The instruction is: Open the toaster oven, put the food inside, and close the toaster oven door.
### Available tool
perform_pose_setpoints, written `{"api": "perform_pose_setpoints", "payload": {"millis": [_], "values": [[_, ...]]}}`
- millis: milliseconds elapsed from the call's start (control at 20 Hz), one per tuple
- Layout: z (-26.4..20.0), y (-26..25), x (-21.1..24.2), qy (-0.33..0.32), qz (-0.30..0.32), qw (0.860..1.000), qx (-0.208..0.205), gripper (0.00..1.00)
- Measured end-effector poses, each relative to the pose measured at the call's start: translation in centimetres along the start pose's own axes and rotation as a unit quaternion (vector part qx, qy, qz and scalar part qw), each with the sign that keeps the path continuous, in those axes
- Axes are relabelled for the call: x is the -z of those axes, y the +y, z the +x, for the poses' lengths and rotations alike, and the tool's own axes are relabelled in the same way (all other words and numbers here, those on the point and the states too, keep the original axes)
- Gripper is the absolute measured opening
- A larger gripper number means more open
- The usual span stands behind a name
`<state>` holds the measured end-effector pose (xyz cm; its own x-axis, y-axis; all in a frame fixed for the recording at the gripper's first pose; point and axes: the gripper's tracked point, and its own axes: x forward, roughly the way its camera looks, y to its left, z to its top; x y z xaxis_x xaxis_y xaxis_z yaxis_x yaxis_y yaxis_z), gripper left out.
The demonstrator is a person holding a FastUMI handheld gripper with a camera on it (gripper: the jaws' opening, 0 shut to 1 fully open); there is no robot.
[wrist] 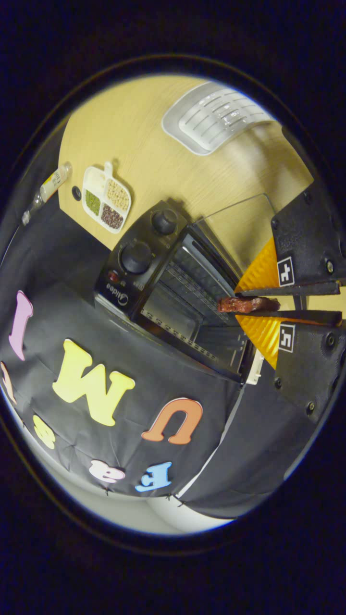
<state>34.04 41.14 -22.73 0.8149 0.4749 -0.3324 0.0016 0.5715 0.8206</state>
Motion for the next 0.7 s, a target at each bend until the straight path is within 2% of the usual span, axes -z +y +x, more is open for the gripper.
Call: {"api": "perform_pose_setpoints", "payload": {"millis": [50,200,700], "values": [[0.3,0.2,0.0,0.005,-0.003,1.000,0.012,0.15],[1.6,2.2,-0.7,0.009,-0.012,1.000,0.007,0.15],[2.4,2.4,-0.3,0.032,-0.020,0.999,0.011,0.15]]}}
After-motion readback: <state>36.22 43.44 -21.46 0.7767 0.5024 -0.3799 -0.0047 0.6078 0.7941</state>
